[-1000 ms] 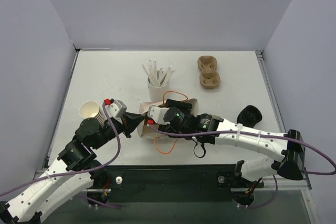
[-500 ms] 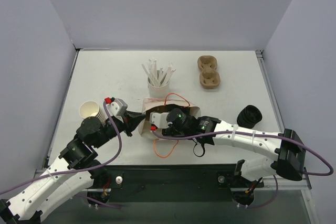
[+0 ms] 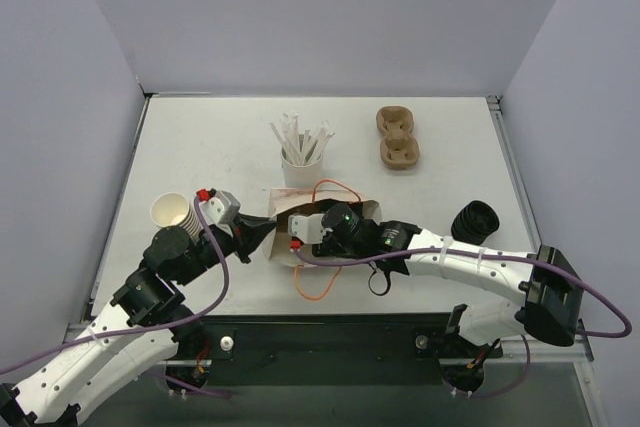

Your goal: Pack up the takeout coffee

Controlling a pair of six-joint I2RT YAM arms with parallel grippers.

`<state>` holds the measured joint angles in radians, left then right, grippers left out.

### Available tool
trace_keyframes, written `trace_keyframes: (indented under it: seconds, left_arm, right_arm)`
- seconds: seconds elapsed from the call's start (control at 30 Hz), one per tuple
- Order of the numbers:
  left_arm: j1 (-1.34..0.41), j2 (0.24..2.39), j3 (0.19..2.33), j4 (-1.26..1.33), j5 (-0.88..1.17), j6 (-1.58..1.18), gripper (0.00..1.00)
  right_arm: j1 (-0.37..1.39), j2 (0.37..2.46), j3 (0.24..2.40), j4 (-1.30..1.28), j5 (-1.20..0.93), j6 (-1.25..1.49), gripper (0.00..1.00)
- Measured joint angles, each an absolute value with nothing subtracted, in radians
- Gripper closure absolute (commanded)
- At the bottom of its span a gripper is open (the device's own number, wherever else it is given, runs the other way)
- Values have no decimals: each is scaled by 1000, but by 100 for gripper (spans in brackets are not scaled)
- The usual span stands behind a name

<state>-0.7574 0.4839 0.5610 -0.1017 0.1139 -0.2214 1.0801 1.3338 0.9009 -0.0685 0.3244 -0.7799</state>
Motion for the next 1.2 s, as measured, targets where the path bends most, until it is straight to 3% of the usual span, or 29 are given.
trace_keyframes:
  seconds: [1.2]
  left_arm:
    - [-757,469,551,-107,132,-223,100]
  right_arm:
    - [1080,1375,918,-122,287,-787,46]
